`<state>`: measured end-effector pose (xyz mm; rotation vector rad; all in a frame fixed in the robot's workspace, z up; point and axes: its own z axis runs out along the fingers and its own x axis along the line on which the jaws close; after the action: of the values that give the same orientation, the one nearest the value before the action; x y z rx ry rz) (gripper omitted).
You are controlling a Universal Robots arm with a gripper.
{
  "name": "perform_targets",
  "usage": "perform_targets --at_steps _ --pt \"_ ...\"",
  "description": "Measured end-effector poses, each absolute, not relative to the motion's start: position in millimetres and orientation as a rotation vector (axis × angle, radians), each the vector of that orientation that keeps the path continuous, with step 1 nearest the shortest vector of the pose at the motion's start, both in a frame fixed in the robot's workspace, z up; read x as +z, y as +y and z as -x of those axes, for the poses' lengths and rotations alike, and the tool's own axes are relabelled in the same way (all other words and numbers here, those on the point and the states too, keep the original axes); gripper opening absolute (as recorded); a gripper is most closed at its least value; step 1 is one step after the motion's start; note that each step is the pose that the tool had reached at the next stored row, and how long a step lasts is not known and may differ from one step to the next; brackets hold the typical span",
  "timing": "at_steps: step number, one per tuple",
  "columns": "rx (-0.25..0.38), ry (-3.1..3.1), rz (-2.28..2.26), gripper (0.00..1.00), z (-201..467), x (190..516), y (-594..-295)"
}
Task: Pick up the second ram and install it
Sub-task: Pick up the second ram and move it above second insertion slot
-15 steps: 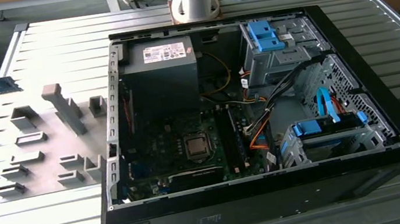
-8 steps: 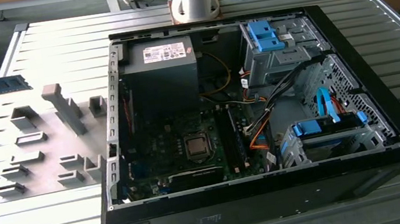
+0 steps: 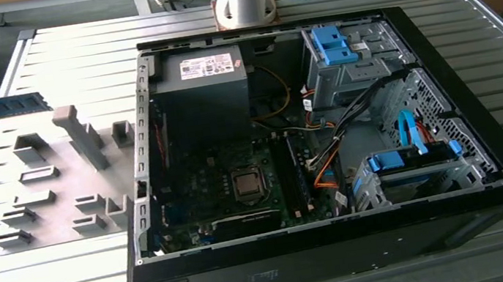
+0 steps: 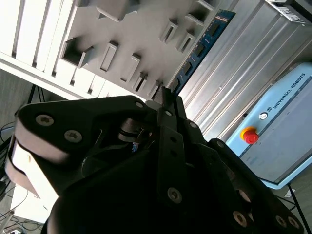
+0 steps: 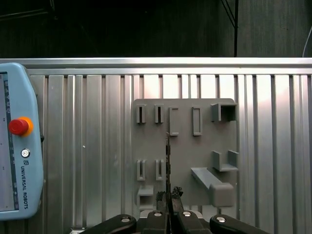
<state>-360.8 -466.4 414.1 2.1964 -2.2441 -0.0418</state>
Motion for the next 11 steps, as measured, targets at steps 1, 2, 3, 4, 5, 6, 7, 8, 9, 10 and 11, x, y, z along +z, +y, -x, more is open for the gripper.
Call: perform_targets --at_steps 1,2,3,4,5,6,7,8,9,10,11 --pt "-0.042 -2.244 -2.196 0.14 359 414 -466" --pt "-0.042 -2.244 -2.196 0.14 357 414 -466" --pt "-0.042 -2.244 -2.196 0.14 354 414 -466" --pt "-0.042 -2.244 -2.196 0.14 352 414 -466" --pt "-0.042 -2.244 -2.196 0.14 349 414 -466" --pt "-0.042 -2.244 -2.196 0.14 347 414 -466" --pt "-0.042 -2.244 -2.196 0.14 344 414 -466" --pt "-0.042 -2.244 -2.196 0.14 342 414 -466" --pt "-0.042 -2.244 -2.196 0.14 339 414 -466" --pt "-0.042 -2.244 -2.196 0.14 337 414 -466" --pt "-0.042 -2.244 -2.196 0.14 335 414 -466"
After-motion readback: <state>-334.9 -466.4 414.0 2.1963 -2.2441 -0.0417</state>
